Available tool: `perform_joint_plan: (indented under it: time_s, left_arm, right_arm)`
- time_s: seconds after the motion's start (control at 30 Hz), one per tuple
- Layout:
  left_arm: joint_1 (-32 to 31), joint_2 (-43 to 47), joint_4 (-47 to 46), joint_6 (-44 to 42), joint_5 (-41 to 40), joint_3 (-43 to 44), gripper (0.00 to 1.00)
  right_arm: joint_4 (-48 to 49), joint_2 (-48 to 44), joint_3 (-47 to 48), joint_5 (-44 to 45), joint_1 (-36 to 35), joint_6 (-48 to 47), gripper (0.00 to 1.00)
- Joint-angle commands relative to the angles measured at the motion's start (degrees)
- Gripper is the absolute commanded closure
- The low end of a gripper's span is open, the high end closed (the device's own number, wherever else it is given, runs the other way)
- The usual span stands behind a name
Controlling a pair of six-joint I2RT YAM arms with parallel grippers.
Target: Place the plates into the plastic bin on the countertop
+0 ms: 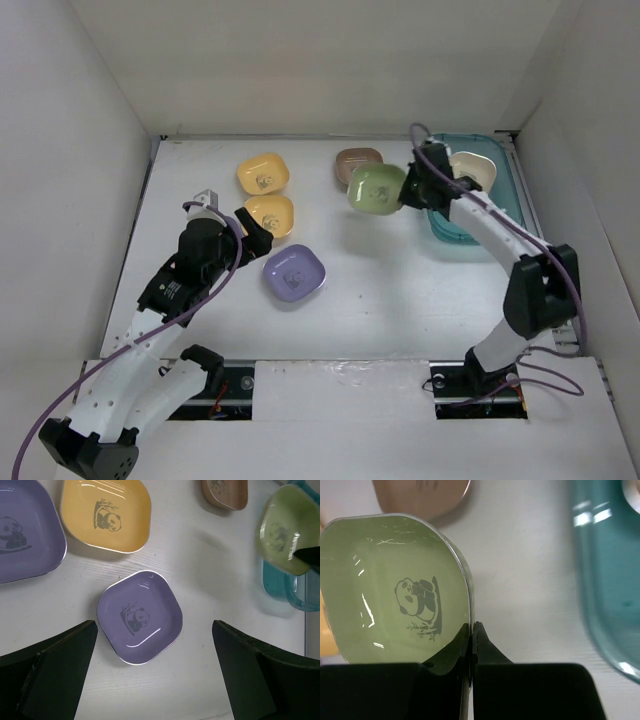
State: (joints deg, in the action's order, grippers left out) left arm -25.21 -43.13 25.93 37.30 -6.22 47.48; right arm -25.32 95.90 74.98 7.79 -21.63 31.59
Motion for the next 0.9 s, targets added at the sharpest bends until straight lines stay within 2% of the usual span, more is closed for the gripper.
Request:
perform_joint_plan:
  time_s: [0.0,0.07,0.27,0.5,0.7,0.73,0.77,0.8,0.83,0.87]
  left_arm:
    - [-0.2,0.8,-2.2,-0.8,0.2,-0.3,0.00]
    - [-0.2,1.3,-2.2,-0.8,0.9,-0.3,0.00]
    - [-0.2,1.3,-2.2,-1.4,1.4,-0.8,0.00]
    - [-0.2,1.8,-2.7,-1.4,2.0,-0.8,0.00]
    - [-0.2,0.7,-2.7,-1.9,3.0,-0.8,0.00]
    - [-0.2,0.7,-2.7,-1.9,3.1,-0.8,0.00]
    - [-0.2,0.7,-2.7,-1.9,3.1,-0.8,0.00]
    - [-0.2,0.7,-2.7,-1.9,3.1,-0.8,0.00]
    - [-0.2,0.7,-2.7,-2.4,3.1,-0.8,0.00]
    - [-0.2,0.7,-2.7,-2.4,3.1,-0.8,0.00]
  right_arm:
    - [-0.3,-5.6,1.6,4.8,6.2,-0.7,1.00]
    - [-0.3,-6.2,2.2,5.5,11.7,-0.7,1.00]
    - [0.9,0.4,7.8,2.1,26.1,-2.3,1.00]
    - [2.1,7.1,13.1,0.8,32.5,-2.3,1.00]
    - [0.8,12.1,18.8,0.8,33.7,-2.3,1.00]
    - [0.1,12.8,19.7,0.3,33.7,-2.3,0.96]
    - [-0.5,13.3,21.2,0.3,33.7,-2.3,0.82]
    - [-1.0,13.4,21.2,0.3,33.7,-2.3,0.62]
    - [-1.0,13.4,21.2,0.3,33.7,-2.3,0.27]
    - [-1.0,13.4,21.2,0.9,33.7,-2.3,0.03]
